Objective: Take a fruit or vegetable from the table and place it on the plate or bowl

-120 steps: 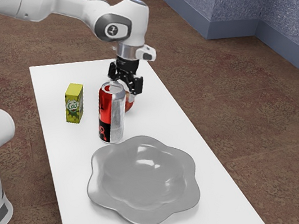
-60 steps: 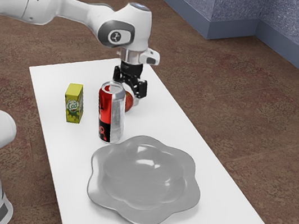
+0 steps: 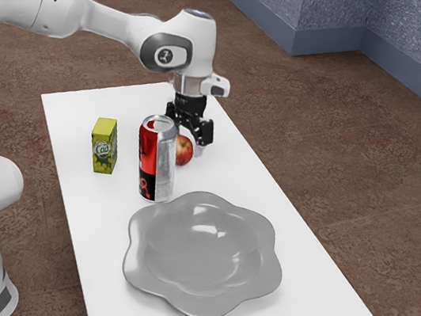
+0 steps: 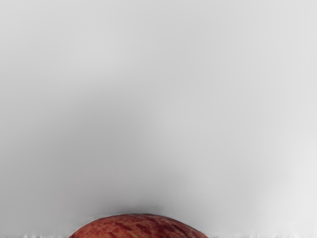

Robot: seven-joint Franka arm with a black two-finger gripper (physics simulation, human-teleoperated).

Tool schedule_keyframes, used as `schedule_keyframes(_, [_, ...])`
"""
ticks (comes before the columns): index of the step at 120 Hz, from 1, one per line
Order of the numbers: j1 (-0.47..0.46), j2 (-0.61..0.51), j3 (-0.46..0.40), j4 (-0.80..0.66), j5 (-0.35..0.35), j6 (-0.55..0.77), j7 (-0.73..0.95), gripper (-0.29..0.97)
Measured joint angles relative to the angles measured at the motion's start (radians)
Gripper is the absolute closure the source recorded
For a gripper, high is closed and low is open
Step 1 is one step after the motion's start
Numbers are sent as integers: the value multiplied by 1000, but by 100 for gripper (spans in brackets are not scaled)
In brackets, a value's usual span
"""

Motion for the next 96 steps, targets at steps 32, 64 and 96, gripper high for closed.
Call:
schedule_keyframes(32, [-3, -2, 0, -7, -42, -13, 4, 2])
schedule_keyframes(64, [2, -3, -3, 19, -95, -105, 24, 2])
schedule_keyframes(96, [-3, 11, -1, -3, -133, -128, 45, 13])
